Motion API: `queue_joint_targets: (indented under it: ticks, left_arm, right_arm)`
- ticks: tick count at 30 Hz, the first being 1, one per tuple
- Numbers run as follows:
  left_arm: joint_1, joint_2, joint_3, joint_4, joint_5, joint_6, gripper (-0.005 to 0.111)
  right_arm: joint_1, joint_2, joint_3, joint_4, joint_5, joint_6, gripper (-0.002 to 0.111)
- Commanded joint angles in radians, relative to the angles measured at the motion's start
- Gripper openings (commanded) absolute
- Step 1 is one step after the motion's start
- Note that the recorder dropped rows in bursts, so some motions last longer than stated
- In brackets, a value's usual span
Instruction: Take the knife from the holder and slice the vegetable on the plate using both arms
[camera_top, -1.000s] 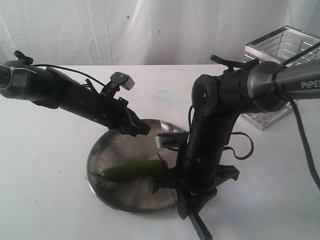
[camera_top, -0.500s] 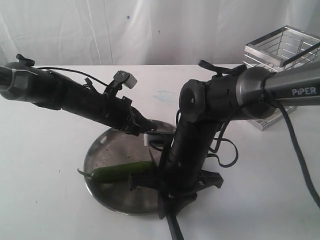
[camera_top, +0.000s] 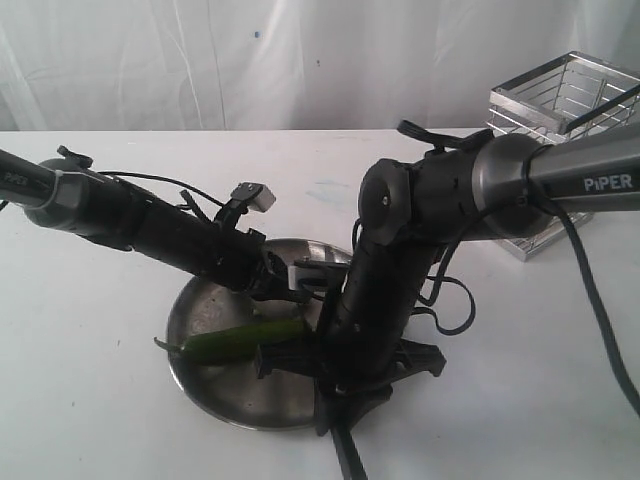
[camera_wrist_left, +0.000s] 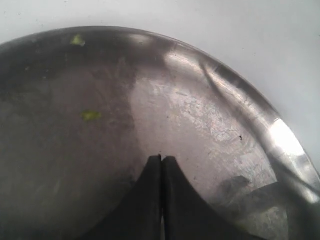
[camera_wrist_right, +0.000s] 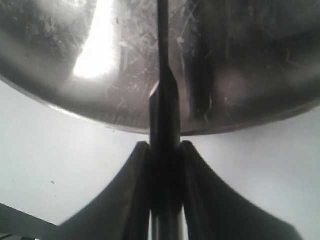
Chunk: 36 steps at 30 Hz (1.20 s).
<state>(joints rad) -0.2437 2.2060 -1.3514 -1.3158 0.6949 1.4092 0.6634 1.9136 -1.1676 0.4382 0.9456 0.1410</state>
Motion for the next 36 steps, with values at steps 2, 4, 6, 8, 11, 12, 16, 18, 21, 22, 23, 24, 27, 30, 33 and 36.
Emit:
queue_joint_targets:
  ticks: [2,4,6,8,11,12,16,18,21,22,23,24,27,30,33,36]
  left_arm:
    - [0.000,0.003,0.003,-0.006,0.033,0.003,0.000]
    - [0.000,0.005,0.003,0.007,0.036,0.003,0.000]
    - [0.000,0.005,0.003,0.059,0.036,-0.001,0.000]
    - [0.000,0.014,0.003,0.129,0.040,-0.020,0.000]
    - [0.000,0.024,0.003,0.192,0.031,-0.064,0.000]
    - [0.000,0.025,0.003,0.200,0.031,-0.075,0.000]
    - [0.000,0.027,0.003,0.232,0.044,-0.105,0.000]
    - [0.000,0.027,0.003,0.256,0.060,-0.116,0.000]
    - [0.000,0.027,0.003,0.286,0.086,-0.140,0.000]
    - [0.000,0.027,0.003,0.289,0.096,-0.143,0.000]
    - [0.000,0.027,0.003,0.293,0.104,-0.150,0.000]
    - [0.000,0.027,0.003,0.293,0.112,-0.153,0.000]
    - [0.000,0.027,0.003,0.293,0.135,-0.154,0.000]
    - [0.000,0.027,0.003,0.293,0.135,-0.154,0.000]
    - [0.000,0.027,0.003,0.293,0.128,-0.154,0.000]
    - [0.000,0.027,0.003,0.267,0.108,-0.154,0.000]
  right_arm:
    - [0.004,-0.002,-0.006,0.012,-0.028,-0.003,0.000]
    - [0.004,-0.002,-0.006,0.016,-0.035,-0.003,0.000]
    - [0.004,-0.002,-0.006,0.018,-0.042,-0.003,0.000]
    - [0.004,-0.002,-0.006,0.018,-0.058,-0.003,0.000]
    - [0.004,0.004,-0.006,0.018,-0.095,-0.005,0.000]
    - [0.004,0.012,-0.006,0.019,-0.106,-0.005,0.000]
    - [0.004,0.044,-0.006,0.020,-0.098,-0.015,0.000]
    - [0.004,0.062,-0.006,0.020,-0.073,-0.041,0.000]
    - [0.004,0.087,-0.006,0.007,-0.026,-0.055,0.000]
    - [0.004,0.095,-0.006,-0.001,-0.016,-0.058,0.000]
    - [0.004,0.100,-0.006,-0.006,-0.003,-0.060,0.000]
    - [0.004,0.103,-0.006,-0.014,0.005,-0.065,0.000]
    - [0.004,0.103,-0.010,-0.066,0.040,-0.067,0.000]
    - [-0.011,0.100,-0.023,-0.085,0.085,-0.067,0.000]
    - [-0.024,0.100,-0.042,-0.086,0.094,-0.067,0.000]
    - [-0.026,0.100,-0.065,-0.091,0.104,-0.067,0.000]
